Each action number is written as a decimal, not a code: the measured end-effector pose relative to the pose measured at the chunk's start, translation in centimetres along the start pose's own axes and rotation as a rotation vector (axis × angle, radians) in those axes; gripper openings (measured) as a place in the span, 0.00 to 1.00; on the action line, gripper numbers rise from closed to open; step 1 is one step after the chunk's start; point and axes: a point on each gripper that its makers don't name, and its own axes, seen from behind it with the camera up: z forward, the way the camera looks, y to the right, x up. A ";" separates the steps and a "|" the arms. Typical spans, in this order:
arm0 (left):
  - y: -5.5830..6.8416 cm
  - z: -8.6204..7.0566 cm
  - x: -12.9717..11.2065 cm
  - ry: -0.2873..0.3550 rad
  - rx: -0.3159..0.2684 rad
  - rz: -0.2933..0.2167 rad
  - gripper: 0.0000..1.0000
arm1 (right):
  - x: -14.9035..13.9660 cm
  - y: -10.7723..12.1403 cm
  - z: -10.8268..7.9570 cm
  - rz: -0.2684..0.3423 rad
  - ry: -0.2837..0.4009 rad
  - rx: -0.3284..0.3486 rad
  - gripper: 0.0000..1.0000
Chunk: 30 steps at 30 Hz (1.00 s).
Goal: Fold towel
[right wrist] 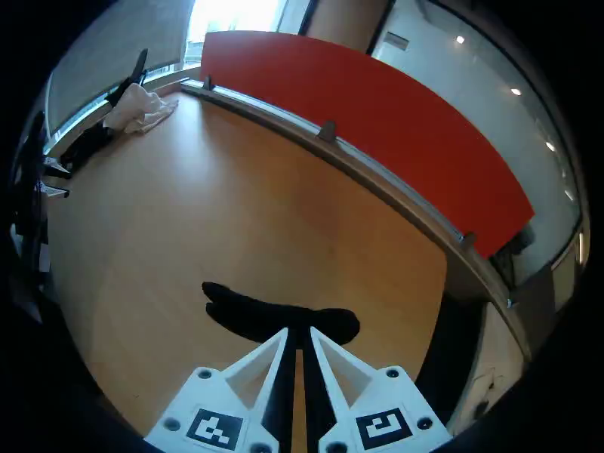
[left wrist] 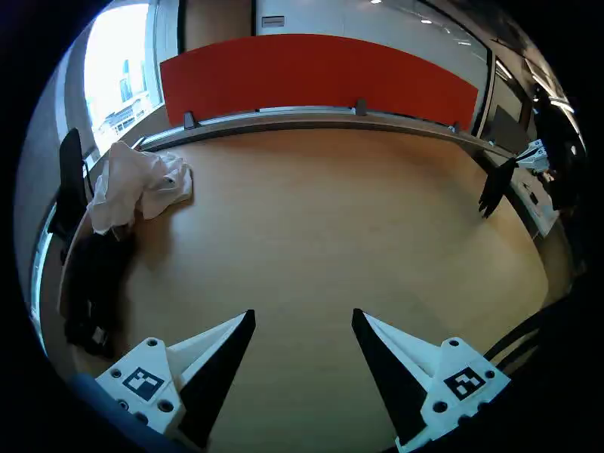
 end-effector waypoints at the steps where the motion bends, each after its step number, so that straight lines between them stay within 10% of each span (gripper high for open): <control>1: 0.0 0.0 0.0 0.000 0.000 0.000 0.95 | -0.1 0.0 0.0 0.001 -0.001 0.000 0.05; 30: 0.9 -0.2 -0.1 -0.007 -0.010 0.017 0.95 | -13.8 -2.3 -0.1 0.095 -0.175 0.016 0.05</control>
